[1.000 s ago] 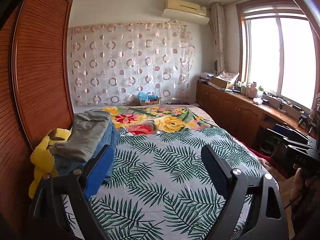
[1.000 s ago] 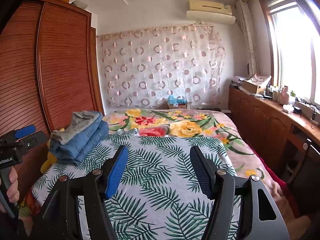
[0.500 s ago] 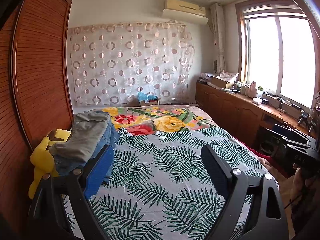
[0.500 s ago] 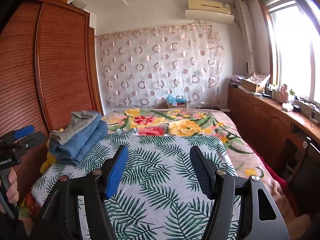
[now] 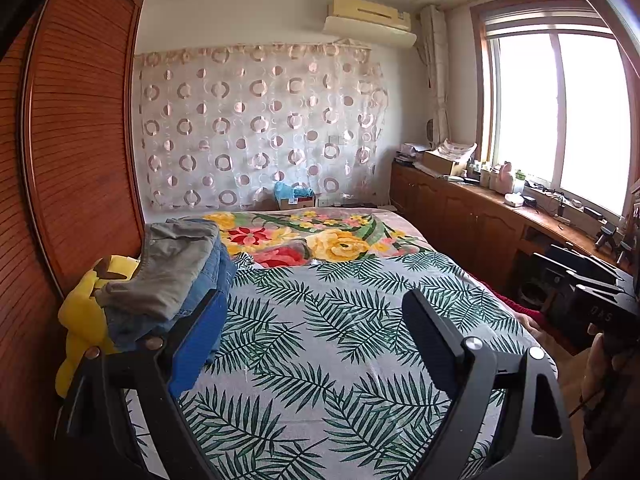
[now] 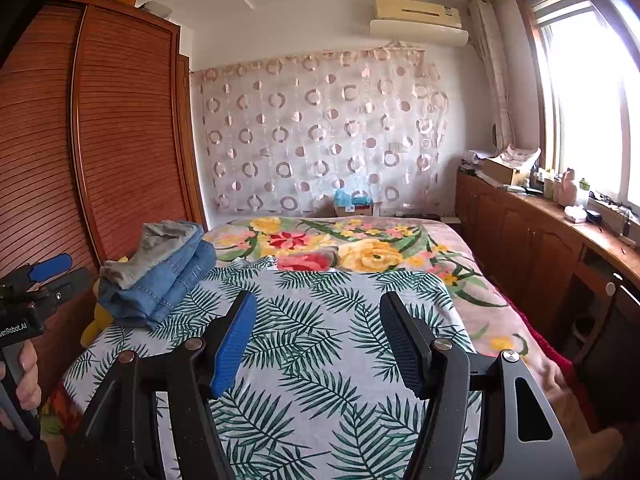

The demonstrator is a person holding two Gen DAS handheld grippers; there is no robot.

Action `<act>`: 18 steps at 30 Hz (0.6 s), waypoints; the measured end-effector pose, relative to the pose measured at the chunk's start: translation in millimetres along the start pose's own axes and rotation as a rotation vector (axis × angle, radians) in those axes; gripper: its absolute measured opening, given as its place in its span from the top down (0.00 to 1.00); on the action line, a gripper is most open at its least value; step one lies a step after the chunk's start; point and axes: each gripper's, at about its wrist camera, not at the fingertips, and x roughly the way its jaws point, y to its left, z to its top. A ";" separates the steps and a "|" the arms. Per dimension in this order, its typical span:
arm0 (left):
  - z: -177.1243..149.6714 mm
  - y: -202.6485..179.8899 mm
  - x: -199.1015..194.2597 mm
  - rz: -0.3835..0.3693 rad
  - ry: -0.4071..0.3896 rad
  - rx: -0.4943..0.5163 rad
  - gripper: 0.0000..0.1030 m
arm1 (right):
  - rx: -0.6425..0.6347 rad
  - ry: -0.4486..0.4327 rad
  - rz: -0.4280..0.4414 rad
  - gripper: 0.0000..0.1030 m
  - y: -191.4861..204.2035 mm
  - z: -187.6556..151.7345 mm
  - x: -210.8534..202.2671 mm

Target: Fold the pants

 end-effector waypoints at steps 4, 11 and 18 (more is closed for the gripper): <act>0.1 0.3 0.0 0.000 0.000 0.000 0.13 | -0.002 -0.001 0.000 0.36 0.3 0.1 -0.6; -1.6 0.6 1.0 -0.002 -0.005 0.004 0.13 | -0.007 -0.008 0.001 0.36 2.1 0.2 -0.4; -2.0 1.0 1.0 0.000 -0.004 0.004 0.13 | -0.006 -0.009 0.003 0.36 0.7 -1.4 -0.7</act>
